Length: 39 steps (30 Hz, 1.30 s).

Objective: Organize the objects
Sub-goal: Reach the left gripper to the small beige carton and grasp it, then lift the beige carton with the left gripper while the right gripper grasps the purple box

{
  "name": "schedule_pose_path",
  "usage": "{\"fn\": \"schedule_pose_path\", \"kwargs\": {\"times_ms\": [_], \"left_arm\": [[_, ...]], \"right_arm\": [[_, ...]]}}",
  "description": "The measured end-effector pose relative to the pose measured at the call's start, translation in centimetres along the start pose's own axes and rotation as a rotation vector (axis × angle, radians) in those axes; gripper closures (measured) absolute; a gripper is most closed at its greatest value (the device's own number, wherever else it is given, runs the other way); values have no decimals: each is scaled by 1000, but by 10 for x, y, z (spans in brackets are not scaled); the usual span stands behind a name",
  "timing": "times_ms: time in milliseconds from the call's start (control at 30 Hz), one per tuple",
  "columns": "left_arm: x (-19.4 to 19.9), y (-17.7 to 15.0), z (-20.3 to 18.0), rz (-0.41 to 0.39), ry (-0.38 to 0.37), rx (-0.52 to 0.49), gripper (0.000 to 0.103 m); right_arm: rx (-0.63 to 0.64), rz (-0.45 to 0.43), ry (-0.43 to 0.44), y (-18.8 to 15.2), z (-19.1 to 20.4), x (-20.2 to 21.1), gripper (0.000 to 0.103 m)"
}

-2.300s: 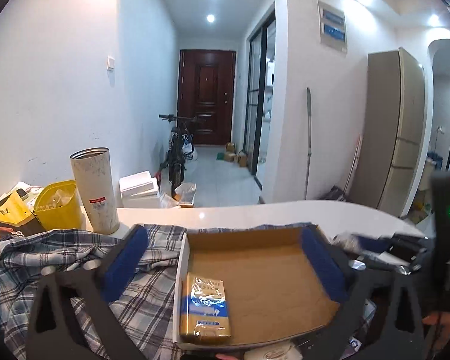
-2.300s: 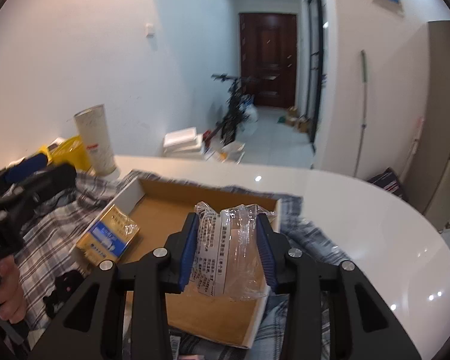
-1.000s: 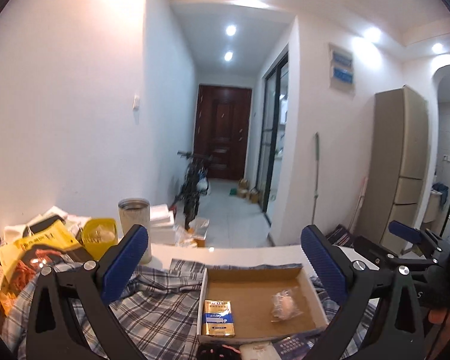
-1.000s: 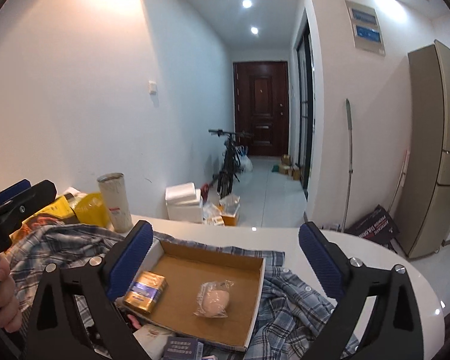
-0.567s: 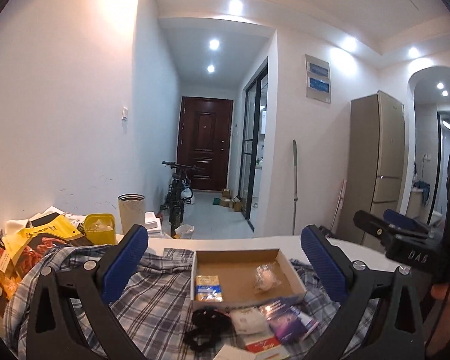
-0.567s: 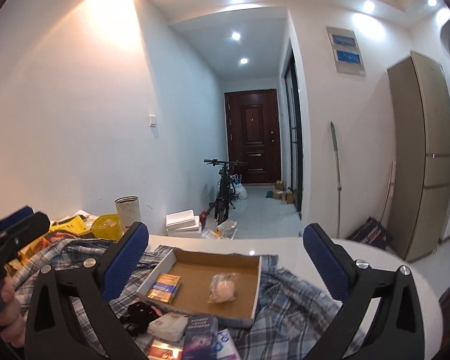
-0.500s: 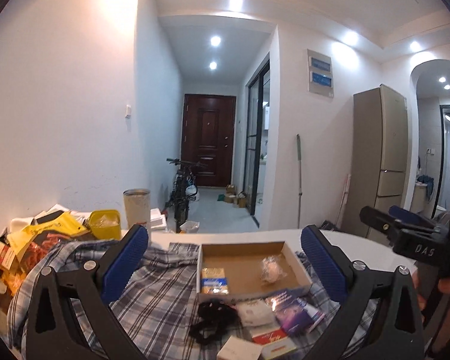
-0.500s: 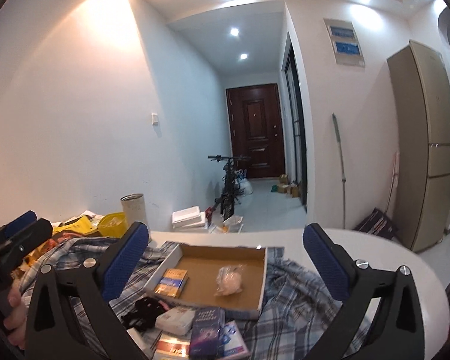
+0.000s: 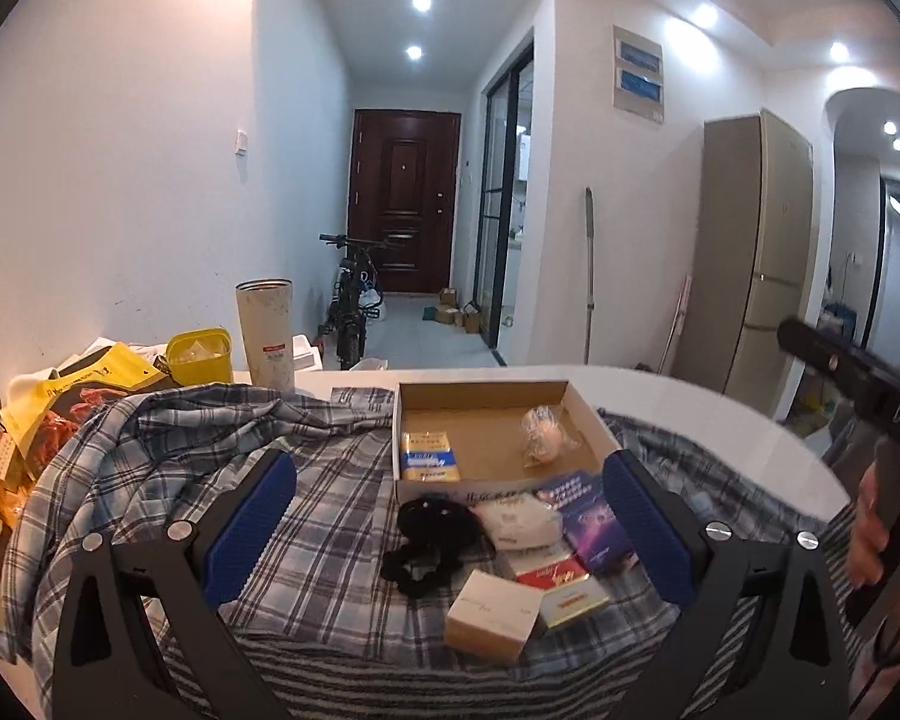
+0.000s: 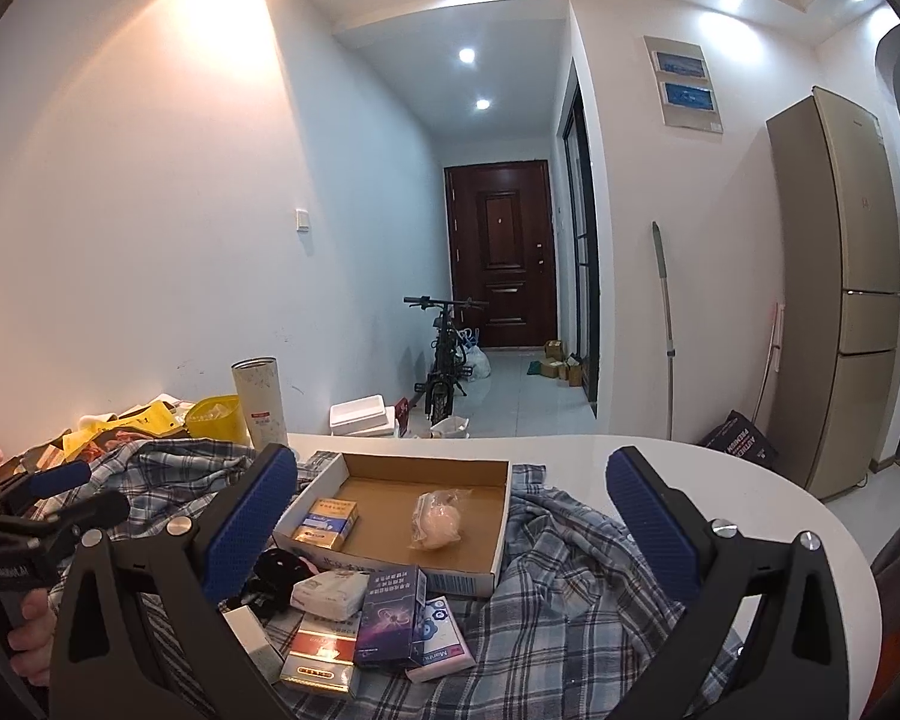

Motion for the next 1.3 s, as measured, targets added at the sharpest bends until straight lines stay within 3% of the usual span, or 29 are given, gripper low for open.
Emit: {"fn": "schedule_pose_path", "kwargs": {"times_ms": [100, 200, 367, 467, 667, 767, 867, 1067, 1100, 1300], "left_arm": [[-3, -12, -7, 27, 28, -50, 0], [-15, -26, -10, 101, 19, -67, 0], [-48, -45, 0, 268, -56, -15, 0], [-68, -53, 2, 383, -94, -43, 10], [-89, -74, -4, 510, -134, -91, 17], [-95, -80, -4, 539, -175, -58, 17], [-102, -84, 0, 559, -163, -60, 17], [-114, -96, 0, 628, -182, -49, 39], [-114, -96, -1, 629, -183, -54, 45], [-108, -83, -3, 568, -140, -83, 47]], "right_arm": [[18, 2, -5, -5, 0, 4, 0], [32, 16, -4, -9, 0, 4, 0], [74, 6, -21, -11, 0, 5, 0], [110, -12, -44, -6, -2, 3, 0], [129, -10, -58, -7, -10, 0, 0], [103, 28, -45, -16, -14, -8, 0], [86, 65, -34, -24, -17, -16, 0], [95, 75, -55, -31, -21, -22, 0], [95, 75, -56, -31, -22, -23, 0], [90, 91, -54, -34, -23, -30, 0]]}}
Point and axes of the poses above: each gripper's, at about its wrist camera, not at the fingertips, and x roughly against the way its jaws point, z to its left, y to its top, the point moved 5 cm from there along -x, roughly the way its jaws point, and after that the axes turned 12 degrees about -y, right-handed, at the moved point
